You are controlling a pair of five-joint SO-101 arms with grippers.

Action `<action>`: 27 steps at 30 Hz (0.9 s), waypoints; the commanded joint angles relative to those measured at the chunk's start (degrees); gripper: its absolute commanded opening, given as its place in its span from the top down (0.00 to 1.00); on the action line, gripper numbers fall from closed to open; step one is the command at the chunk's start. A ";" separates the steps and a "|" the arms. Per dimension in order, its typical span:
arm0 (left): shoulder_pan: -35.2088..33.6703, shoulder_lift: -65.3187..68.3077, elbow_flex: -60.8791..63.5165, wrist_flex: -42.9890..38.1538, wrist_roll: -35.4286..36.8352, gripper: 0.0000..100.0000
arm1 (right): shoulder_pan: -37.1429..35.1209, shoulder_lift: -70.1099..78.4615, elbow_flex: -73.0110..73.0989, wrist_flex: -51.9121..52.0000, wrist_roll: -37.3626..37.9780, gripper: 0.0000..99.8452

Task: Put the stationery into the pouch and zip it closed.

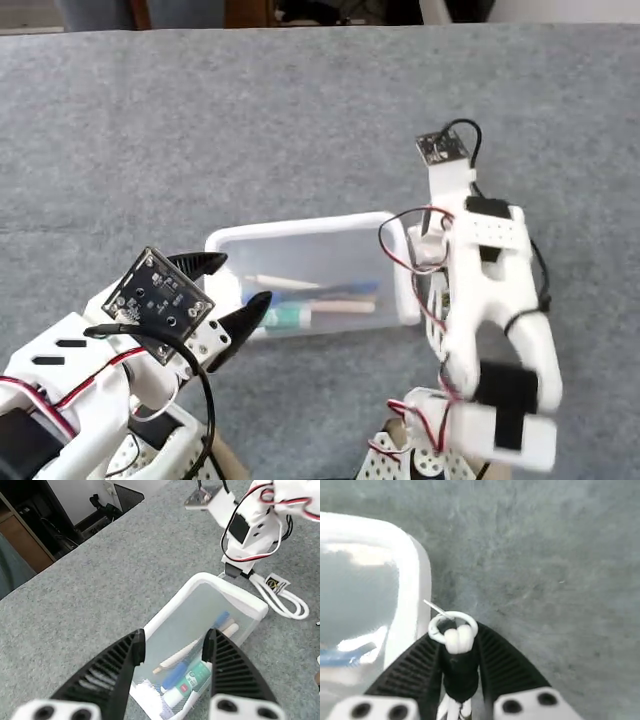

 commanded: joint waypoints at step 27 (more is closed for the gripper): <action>0.48 0.97 -19.12 -0.44 -4.22 0.78 | -29.10 -37.41 -33.80 34.11 10.81 0.99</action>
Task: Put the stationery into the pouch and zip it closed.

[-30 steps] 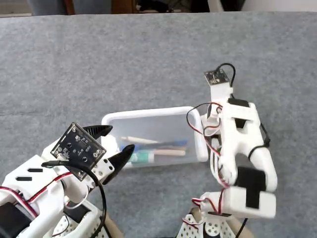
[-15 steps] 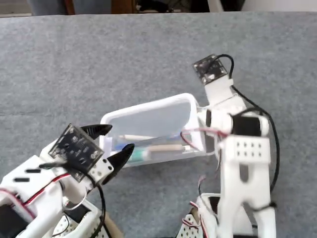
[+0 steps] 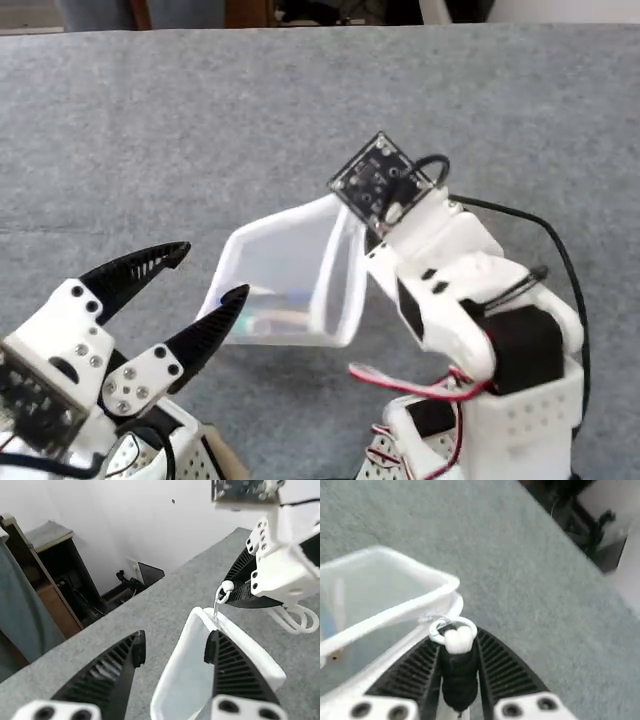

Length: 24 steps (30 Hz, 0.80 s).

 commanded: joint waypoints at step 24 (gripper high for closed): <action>6.73 1.05 2.86 -5.63 -2.73 0.78 | -14.07 13.85 -31.08 11.43 1.32 0.99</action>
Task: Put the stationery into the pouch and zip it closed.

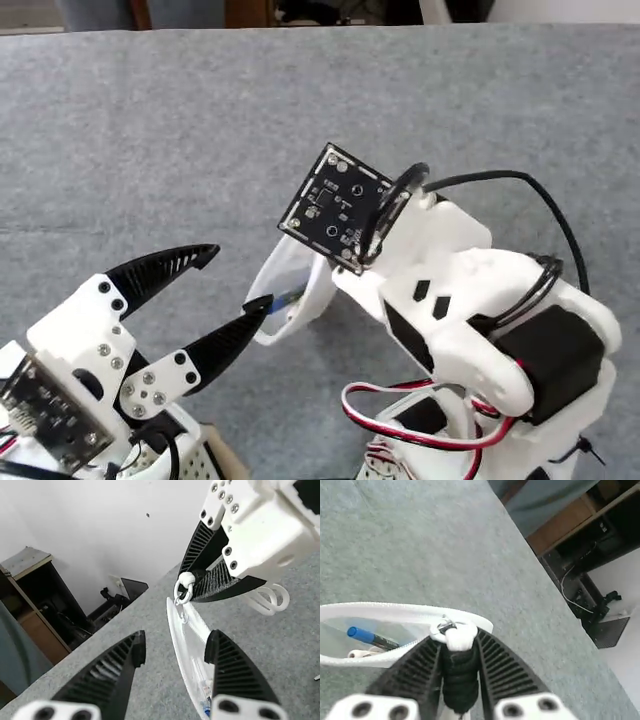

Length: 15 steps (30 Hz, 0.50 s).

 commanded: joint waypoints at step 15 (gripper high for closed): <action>-9.89 0.97 1.19 -6.95 -1.14 0.78 | -7.30 -6.46 -1.54 1.67 0.79 0.99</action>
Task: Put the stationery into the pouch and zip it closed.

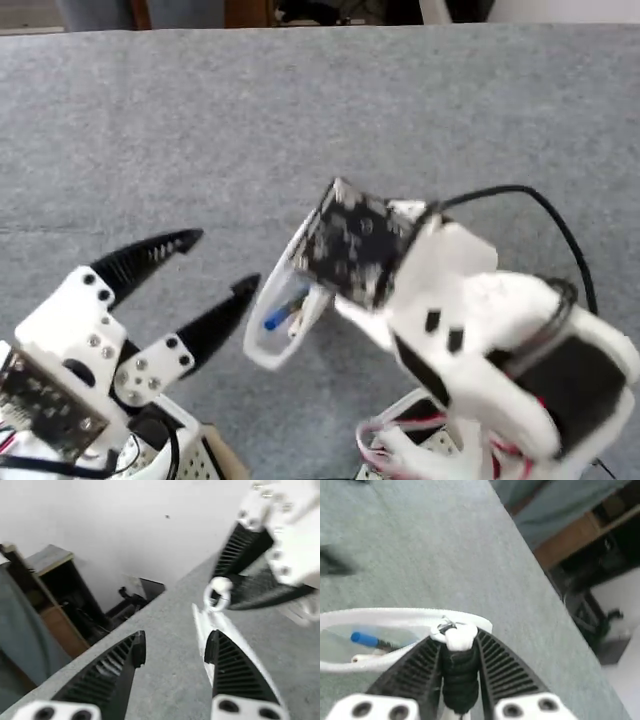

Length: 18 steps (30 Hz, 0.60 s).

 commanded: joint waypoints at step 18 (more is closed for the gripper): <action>-6.46 1.05 6.99 -7.74 -2.46 0.78 | -10.46 -8.04 7.96 0.18 3.78 0.99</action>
